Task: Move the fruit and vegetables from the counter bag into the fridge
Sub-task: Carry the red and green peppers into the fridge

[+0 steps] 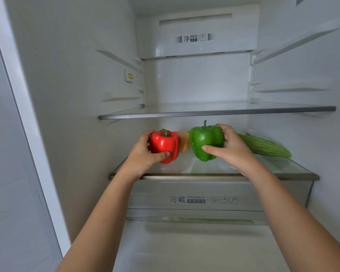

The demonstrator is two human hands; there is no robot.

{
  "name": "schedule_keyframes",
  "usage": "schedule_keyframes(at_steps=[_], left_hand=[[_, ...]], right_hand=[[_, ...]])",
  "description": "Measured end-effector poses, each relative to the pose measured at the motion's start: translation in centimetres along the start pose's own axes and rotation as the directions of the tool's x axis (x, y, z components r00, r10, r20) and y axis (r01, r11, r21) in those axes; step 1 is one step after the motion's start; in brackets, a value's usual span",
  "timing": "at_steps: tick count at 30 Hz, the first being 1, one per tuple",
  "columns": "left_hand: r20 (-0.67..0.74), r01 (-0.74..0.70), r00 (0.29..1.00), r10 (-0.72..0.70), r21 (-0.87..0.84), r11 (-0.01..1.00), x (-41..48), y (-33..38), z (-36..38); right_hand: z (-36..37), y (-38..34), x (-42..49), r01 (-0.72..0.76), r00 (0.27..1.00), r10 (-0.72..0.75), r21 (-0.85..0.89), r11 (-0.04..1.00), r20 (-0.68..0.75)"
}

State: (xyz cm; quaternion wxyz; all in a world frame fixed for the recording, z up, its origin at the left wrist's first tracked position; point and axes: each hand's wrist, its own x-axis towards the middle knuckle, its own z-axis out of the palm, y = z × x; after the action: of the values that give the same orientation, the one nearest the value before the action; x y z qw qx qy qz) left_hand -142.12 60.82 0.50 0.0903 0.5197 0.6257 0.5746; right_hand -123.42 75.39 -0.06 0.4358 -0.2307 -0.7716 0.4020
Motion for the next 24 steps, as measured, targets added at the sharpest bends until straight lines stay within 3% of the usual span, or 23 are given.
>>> schedule_keyframes(at_steps=[6,13,17,24], left_hand=[[-0.049,-0.009,0.999,0.009,0.005,1.000,-0.9,0.5,0.2],[-0.175,-0.046,0.981,0.087,0.226,0.973,-3.0,0.4,0.6],[-0.211,-0.087,0.964,0.159,0.312,0.946,-4.5,0.6,0.6],[-0.217,-0.155,0.932,0.292,0.489,0.859,-7.9,1.4,1.0]], right_hand=[[0.1,-1.1,-1.1,0.031,0.999,-0.035,-0.121,0.992,-0.033],[1.2,-2.2,-4.1,0.105,0.971,-0.164,-0.310,0.945,-0.171],[1.6,-2.4,-5.8,0.217,0.915,-0.333,-0.420,0.881,-0.227],[3.0,-3.5,-8.5,0.336,0.856,-0.494,-0.563,0.755,-0.151]])
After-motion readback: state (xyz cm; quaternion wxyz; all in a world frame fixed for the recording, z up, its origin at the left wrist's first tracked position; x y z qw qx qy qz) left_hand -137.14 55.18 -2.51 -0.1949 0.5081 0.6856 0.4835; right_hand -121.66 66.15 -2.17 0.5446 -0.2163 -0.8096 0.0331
